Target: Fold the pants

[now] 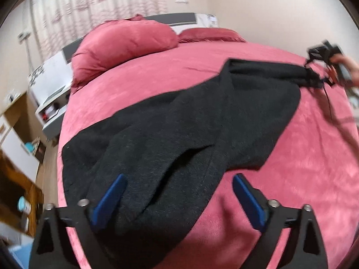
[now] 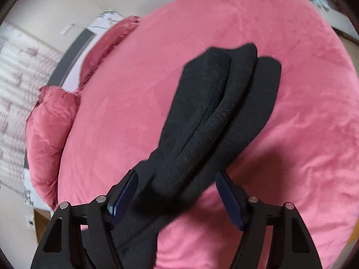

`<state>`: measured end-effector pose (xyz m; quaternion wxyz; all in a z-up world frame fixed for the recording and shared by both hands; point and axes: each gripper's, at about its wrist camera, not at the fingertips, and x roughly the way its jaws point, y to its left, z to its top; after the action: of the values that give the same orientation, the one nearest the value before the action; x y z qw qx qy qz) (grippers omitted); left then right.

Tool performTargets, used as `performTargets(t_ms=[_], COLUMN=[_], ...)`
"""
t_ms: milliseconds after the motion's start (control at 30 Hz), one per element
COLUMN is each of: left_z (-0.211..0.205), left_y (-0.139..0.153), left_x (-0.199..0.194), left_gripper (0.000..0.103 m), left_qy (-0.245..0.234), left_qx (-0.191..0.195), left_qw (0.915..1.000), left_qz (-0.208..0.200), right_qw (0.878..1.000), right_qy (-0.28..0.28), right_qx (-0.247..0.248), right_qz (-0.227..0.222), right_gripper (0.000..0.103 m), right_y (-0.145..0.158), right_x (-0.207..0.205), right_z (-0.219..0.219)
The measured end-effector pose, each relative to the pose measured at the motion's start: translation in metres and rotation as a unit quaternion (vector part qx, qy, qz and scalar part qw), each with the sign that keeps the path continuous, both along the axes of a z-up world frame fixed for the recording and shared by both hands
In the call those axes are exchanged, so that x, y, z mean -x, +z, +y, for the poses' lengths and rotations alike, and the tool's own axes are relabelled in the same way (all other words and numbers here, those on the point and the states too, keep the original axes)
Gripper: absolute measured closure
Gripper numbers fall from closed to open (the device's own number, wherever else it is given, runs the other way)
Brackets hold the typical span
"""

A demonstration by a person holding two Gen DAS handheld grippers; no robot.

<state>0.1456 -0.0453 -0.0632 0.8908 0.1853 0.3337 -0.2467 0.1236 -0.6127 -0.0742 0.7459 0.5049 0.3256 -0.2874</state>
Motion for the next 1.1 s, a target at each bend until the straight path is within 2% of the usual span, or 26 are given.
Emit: performTargets(t_ms=[67, 100, 133, 167, 200, 233, 300, 333, 367, 467, 533, 667, 767, 867, 967, 1000, 1033, 1100], left_z=[-0.008, -0.011, -0.011, -0.008, -0.002, 0.002, 0.009, 0.013, 0.016, 0.037, 0.059, 0.102, 0.131, 0.152, 0.165, 0.17, 0.181, 0.202], left_y=[-0.011, -0.017, -0.025, -0.029, -0.028, -0.025, -0.016, -0.009, -0.003, 0.024, 0.042, 0.073, 0.082, 0.082, 0.066, 0.057, 0.049, 0.036], left_x=[-0.002, -0.006, -0.015, -0.022, -0.028, -0.03, -0.035, -0.037, -0.036, -0.033, -0.028, -0.001, 0.025, 0.05, 0.076, 0.086, 0.101, 0.115], left_gripper=[0.003, 0.008, 0.029, 0.039, 0.041, 0.054, 0.069, 0.082, 0.085, 0.087, 0.087, 0.088, 0.088, 0.088, 0.089, 0.094, 0.103, 0.103], left_qy=[0.007, 0.015, 0.023, 0.028, 0.035, 0.043, 0.052, 0.053, 0.056, 0.072, 0.086, 0.107, 0.114, 0.105, 0.094, 0.099, 0.108, 0.147], left_qx=[-0.042, -0.057, -0.059, -0.05, -0.019, -0.004, 0.019, 0.037, 0.048, 0.103, 0.15, 0.215, 0.233, 0.238, 0.209, 0.204, 0.207, 0.219], left_qw=[0.9989, 0.9981, 0.998, 0.9981, 0.9981, 0.9978, 0.9962, 0.9945, 0.9934, 0.9873, 0.9797, 0.9658, 0.9604, 0.9589, 0.9662, 0.9657, 0.9628, 0.9541], left_qz=[-0.022, -0.02, 0.001, 0.024, 0.046, 0.05, 0.066, 0.082, 0.088, 0.097, 0.101, 0.099, 0.102, 0.113, 0.118, 0.127, 0.136, 0.142], right_qw=[1.0, 0.999, 0.999, 1.0, 1.0, 1.0, 1.0, 0.999, 0.998, 0.996, 0.994, 0.991, 0.989, 0.99, 0.991, 0.993, 0.993, 0.995], right_qy=[-0.006, -0.007, -0.006, -0.001, 0.008, 0.016, 0.027, 0.031, 0.038, 0.064, 0.078, 0.096, 0.098, 0.09, 0.11, 0.11, 0.108, 0.094], right_qx=[-0.026, -0.03, -0.03, -0.027, -0.021, -0.015, -0.008, -0.005, -0.005, 0.019, 0.035, 0.058, 0.066, 0.046, 0.033, 0.028, 0.024, 0.009], right_qz=[0.01, 0.016, 0.016, 0.013, 0.011, 0.009, -0.006, -0.017, -0.044, -0.062, -0.065, -0.078, -0.087, -0.094, -0.062, -0.041, -0.032, -0.015], right_gripper=[0.055, 0.059, 0.066, 0.069, 0.071, 0.076, 0.085, 0.09, 0.091, 0.092, 0.092, 0.092, 0.092, 0.092, 0.088, 0.085, 0.084, 0.083], right_y=[-0.011, -0.016, -0.017, -0.016, -0.012, -0.007, 0.003, 0.008, 0.017, 0.041, 0.056, 0.08, 0.09, 0.089, 0.069, 0.055, 0.047, 0.022], right_x=[-0.008, -0.01, -0.011, -0.012, -0.011, -0.009, -0.001, 0.003, 0.01, 0.019, 0.027, 0.049, 0.074, 0.107, 0.129, 0.139, 0.146, 0.163], right_z=[-0.006, -0.007, -0.008, -0.009, -0.009, -0.007, -0.011, -0.012, -0.014, -0.01, -0.001, 0.013, 0.018, 0.017, 0.02, 0.021, 0.022, 0.023])
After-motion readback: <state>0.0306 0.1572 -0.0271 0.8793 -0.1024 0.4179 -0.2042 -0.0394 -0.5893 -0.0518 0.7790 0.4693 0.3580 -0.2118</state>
